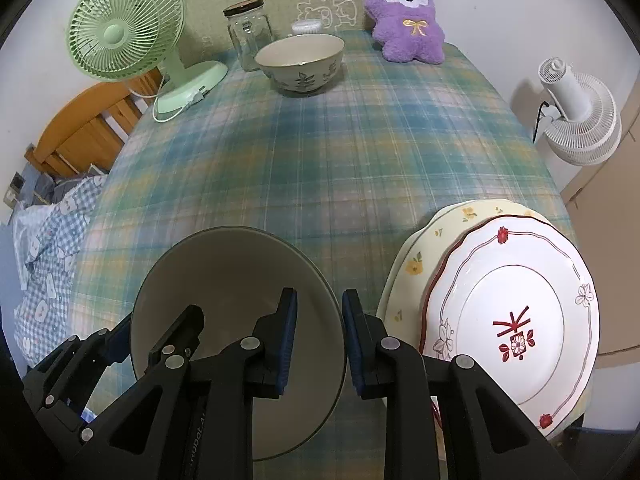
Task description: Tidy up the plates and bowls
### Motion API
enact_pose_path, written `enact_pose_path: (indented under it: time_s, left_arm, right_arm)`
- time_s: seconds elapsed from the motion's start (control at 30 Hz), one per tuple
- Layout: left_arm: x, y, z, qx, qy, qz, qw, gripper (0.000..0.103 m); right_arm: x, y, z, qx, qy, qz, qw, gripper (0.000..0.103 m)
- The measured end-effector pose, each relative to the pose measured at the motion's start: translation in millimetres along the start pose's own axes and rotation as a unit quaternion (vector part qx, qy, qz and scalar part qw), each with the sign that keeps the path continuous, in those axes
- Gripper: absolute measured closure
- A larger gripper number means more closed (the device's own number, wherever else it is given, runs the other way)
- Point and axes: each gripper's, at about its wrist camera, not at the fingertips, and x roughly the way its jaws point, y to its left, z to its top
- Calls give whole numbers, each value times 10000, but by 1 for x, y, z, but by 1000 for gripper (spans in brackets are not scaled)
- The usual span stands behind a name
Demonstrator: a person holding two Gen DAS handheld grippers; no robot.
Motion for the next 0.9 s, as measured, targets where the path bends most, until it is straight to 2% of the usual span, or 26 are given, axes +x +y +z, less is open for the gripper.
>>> enact_pose_path:
  time_s: [0.13,0.23,0.3,0.4,0.47,0.57,0.63,0.9]
  left_arm:
    - [0,2,0,2,30,-38,10000,70]
    - [-4,0,0,64,11,-63,10000,64]
    - [-9,-2,1,69,-29,-56,10000,44]
    - [-20,-3,2,100,-146,-76,9998,35]
    - [-29,-4,4,100,-211,-45,9997,34]
    - [-45,-4,6,55,-400,58,9992,28]
    - [-56,-2,8,5,-489,69,9988,25]
    - [-93,7,26,-63,-870,-23,9962,14]
  right_arm:
    - [0,1,1,-39,28,-33,10000,76]
    - [-2,2,2,-133,45,-6,9999,76]
    - [-8,2,3,-206,-20,-11,9998,76]
    - [-20,3,5,-317,-139,1,9994,75]
    - [-30,3,7,-333,-185,-20,9993,71]
    - [-46,1,9,-283,-307,94,9991,55]
    - [-59,0,11,-261,-432,140,9986,48]
    - [-105,9,26,-381,-888,84,9953,32]
